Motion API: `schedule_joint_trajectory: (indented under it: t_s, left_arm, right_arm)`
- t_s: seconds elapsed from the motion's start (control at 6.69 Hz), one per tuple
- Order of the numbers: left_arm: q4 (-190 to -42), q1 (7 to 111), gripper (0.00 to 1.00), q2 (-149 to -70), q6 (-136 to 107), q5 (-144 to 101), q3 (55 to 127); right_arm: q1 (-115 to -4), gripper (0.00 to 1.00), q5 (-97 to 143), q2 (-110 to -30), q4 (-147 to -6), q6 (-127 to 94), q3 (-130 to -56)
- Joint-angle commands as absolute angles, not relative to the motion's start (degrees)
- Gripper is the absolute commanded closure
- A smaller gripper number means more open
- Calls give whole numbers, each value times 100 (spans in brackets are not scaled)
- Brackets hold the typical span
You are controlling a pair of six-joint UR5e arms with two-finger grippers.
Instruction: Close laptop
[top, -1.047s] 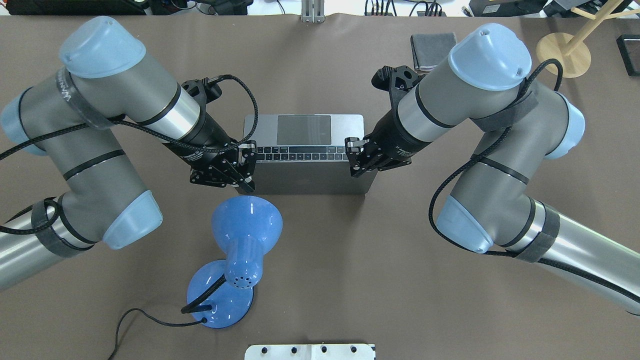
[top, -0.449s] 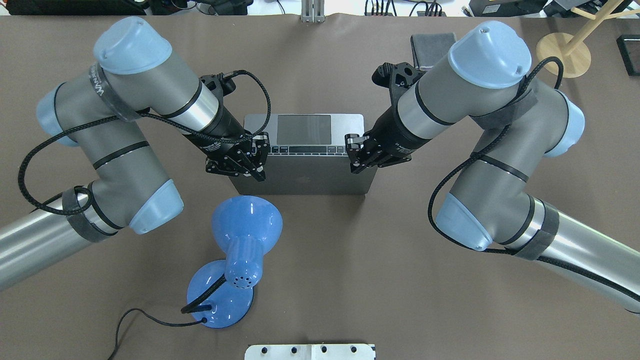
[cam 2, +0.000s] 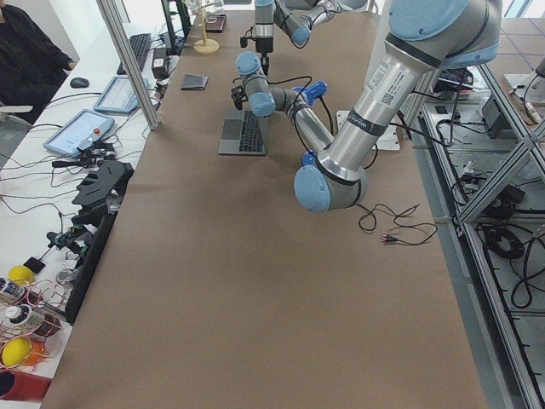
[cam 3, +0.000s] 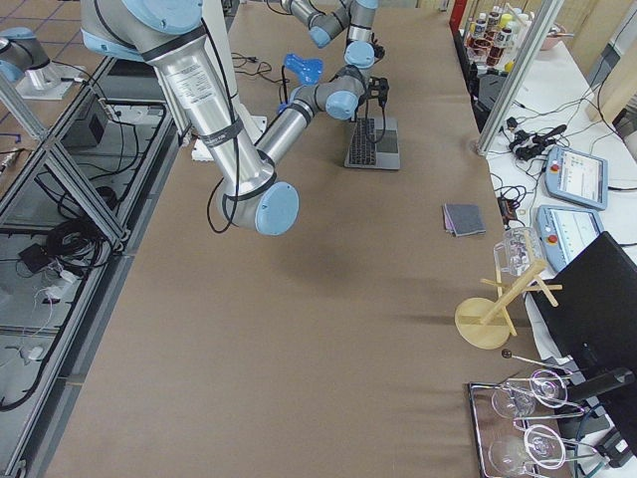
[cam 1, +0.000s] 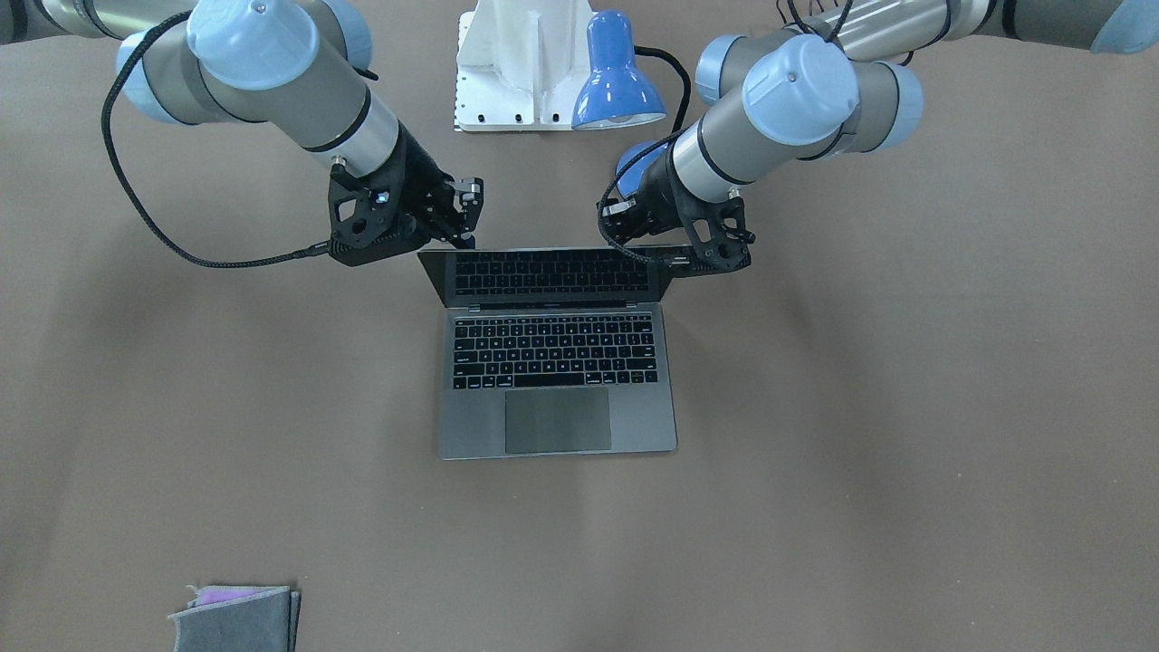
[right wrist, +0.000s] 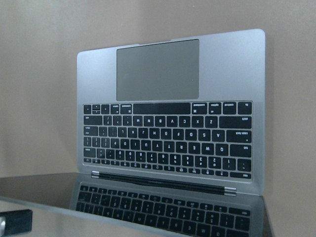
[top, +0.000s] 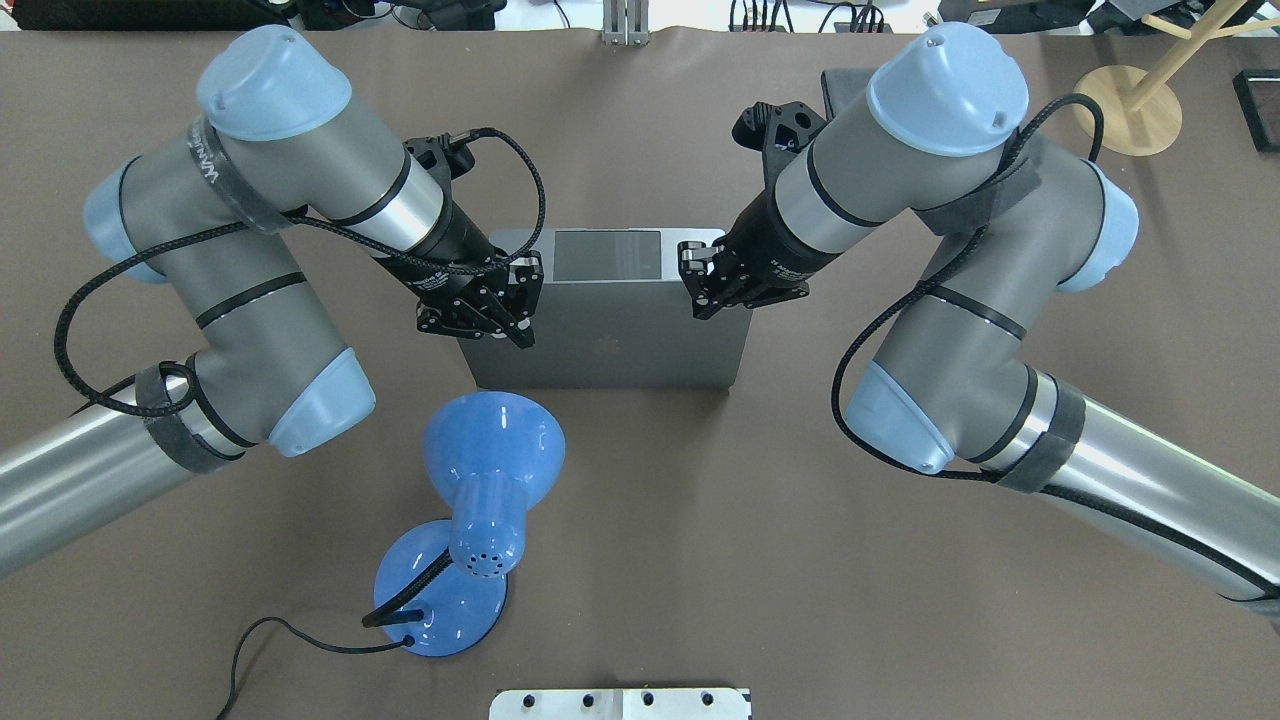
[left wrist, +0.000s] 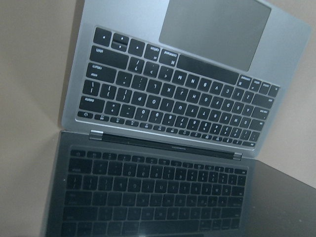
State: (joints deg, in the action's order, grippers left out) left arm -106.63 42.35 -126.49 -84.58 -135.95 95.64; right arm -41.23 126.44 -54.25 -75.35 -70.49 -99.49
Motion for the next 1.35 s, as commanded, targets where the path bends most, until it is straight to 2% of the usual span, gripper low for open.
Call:
schedule_joint_trajectory:
  t_s: [0.0,0.3,0.6,1.2]
  left_arm:
    - [-10670,4289,100,-12822,-8455,-13536,9362]
    - [-10818,4307,100,-12937,-8464,-13422,9142]
    - [-11265,4342,100,-13156,-8464,-13045,8572]
    - [-11926,4351,100,-13595,-8420,-12376,7491]
  right_arm:
    - [-4174,100,12551,-5178,-7375,-7049,-9450]
    - [-4297,100,12551,-4976,-7304,-7040,-9116]
    - [-4342,100,12385,-4721,-7208,-7014,-8677]
    - [-4333,100,12016,-4264,-6155,-7014,-7150]
